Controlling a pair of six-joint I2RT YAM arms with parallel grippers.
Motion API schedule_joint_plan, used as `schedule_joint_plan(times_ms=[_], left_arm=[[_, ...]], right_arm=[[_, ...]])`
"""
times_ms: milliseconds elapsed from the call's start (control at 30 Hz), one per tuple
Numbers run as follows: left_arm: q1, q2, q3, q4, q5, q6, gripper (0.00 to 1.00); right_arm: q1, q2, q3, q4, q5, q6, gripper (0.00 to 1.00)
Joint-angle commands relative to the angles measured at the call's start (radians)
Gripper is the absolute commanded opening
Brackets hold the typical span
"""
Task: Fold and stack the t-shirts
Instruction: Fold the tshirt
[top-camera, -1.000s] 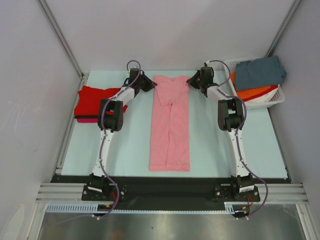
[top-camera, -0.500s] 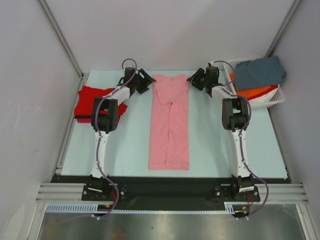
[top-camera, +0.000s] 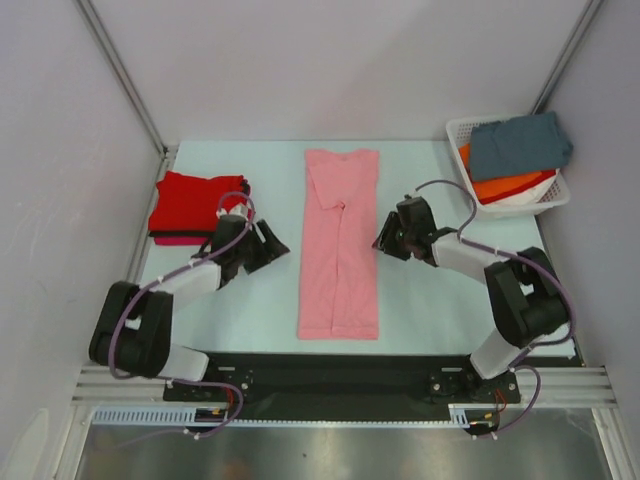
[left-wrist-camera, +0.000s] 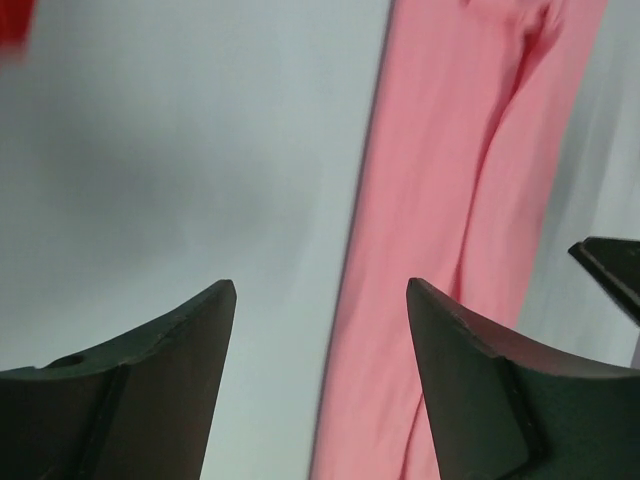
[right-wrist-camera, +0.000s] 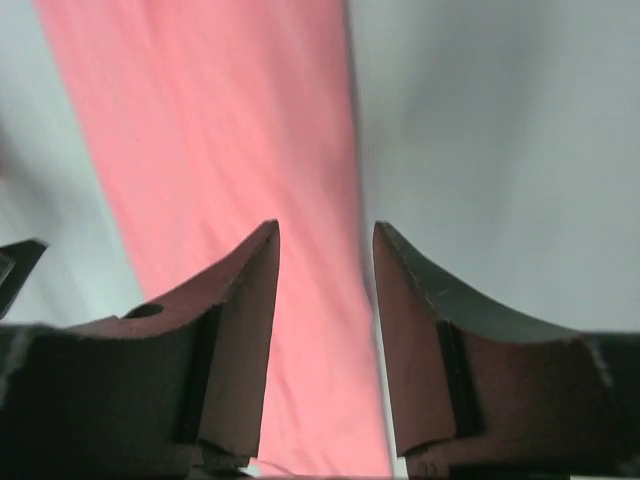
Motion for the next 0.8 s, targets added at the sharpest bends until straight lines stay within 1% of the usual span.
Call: schedule_joint_plan(times_ms=[0,33,67,100,133,167,233,267,333,367,400,467,567,600,633,667,767], left_arm=[[-0.045,-0.174,-0.149,-0.014,-0.020,0.049,0.73],[-0.055,-0.263,-0.210,-0.029,-0.024,0.046,0.73],[-0.069,-0.314,-0.239,-0.056,-0.033,0.046,0.72],[-0.092,-0.359,-0.268,-0.057,-0.041,0.045,0.72],[-0.103,-0.397,-0.322,-0.095,-0.043,0.043,0.72],[-0.114,-0.478,-0.348,-0.124,-0.043,0.037,0.72],[-0.146,-0.546,-0.420,-0.146,-0.033,0.022,0.71],[-0.155,-0.598,-0.442,-0.156,-0.026,0.000,0.71],[-0.190,-0.643,-0.495,-0.166,-0.004,-0.026,0.71],[-0.204,-0.658,-0.508,-0.169,-0.001,-0.038,0.71],[-0.241,-0.690,-0.520,-0.169,-0.004,-0.066,0.71],[-0.276,-0.712,-0.546,-0.167,-0.019,-0.104,0.72],[-0.328,-0.710,-0.557,-0.166,-0.032,-0.123,0.71],[-0.344,-0.695,-0.559,-0.162,-0.029,-0.127,0.70],[-0.353,-0.687,-0.563,-0.155,-0.026,-0.130,0.65],[-0.367,-0.683,-0.566,-0.153,-0.029,-0.136,0.63],[-0.379,-0.666,-0.577,-0.147,-0.018,-0.143,0.60]], right_arm=[[0.070,-0.134,-0.103,-0.208,0.235,0.013,0.46],[0.110,-0.203,-0.132,-0.236,0.263,0.028,0.45],[0.127,-0.247,-0.162,-0.255,0.277,0.033,0.45],[0.137,-0.287,-0.236,-0.266,0.265,0.035,0.45],[0.163,-0.371,-0.276,-0.263,0.247,0.042,0.45],[0.177,-0.409,-0.313,-0.252,0.205,0.065,0.45],[0.213,-0.471,-0.412,-0.231,0.168,0.100,0.45],[0.266,-0.504,-0.439,-0.226,0.148,0.128,0.44],[0.314,-0.513,-0.466,-0.235,0.139,0.160,0.44],[0.370,-0.509,-0.471,-0.237,0.139,0.168,0.44],[0.393,-0.504,-0.474,-0.235,0.139,0.185,0.44],[0.450,-0.492,-0.482,-0.230,0.147,0.208,0.44],[0.487,-0.469,-0.497,-0.208,0.151,0.240,0.41],[0.512,-0.463,-0.503,-0.204,0.154,0.251,0.40],[0.519,-0.458,-0.505,-0.206,0.157,0.274,0.38],[0.538,-0.456,-0.503,-0.224,0.167,0.283,0.38],[0.568,-0.464,-0.493,-0.273,0.205,0.311,0.38]])
